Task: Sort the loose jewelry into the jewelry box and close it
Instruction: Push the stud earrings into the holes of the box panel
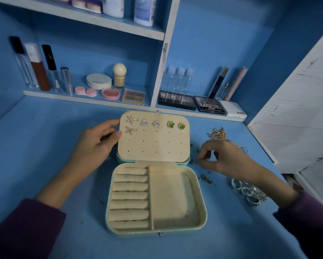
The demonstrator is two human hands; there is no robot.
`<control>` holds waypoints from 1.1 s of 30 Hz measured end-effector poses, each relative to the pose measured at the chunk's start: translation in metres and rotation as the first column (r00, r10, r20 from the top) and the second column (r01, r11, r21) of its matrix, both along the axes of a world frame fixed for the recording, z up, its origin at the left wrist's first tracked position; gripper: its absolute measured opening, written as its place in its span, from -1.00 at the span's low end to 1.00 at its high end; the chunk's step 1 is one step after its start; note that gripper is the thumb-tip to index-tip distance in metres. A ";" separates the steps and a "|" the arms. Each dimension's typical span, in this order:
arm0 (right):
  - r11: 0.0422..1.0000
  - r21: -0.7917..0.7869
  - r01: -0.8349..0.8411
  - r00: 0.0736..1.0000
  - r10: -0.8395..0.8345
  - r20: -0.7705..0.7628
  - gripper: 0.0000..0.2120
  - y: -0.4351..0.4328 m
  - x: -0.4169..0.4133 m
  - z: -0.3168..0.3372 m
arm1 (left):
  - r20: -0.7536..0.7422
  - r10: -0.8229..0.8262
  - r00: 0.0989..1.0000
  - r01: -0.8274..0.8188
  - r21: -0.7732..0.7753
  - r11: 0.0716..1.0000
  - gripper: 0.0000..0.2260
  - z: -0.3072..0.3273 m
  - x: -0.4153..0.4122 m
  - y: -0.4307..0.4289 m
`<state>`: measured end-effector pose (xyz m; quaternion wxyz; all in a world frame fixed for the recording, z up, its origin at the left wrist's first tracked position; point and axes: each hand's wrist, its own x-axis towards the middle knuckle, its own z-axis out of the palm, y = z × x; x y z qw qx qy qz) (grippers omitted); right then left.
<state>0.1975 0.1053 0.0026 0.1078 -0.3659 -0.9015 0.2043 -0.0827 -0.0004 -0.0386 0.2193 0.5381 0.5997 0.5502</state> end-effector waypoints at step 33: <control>0.971 0.164 0.173 0.824 -0.051 -0.564 -0.92 -0.034 -0.095 0.001 | 0.060 -0.007 0.998 0.008 -0.032 0.999 -0.64 0.002 0.000 0.000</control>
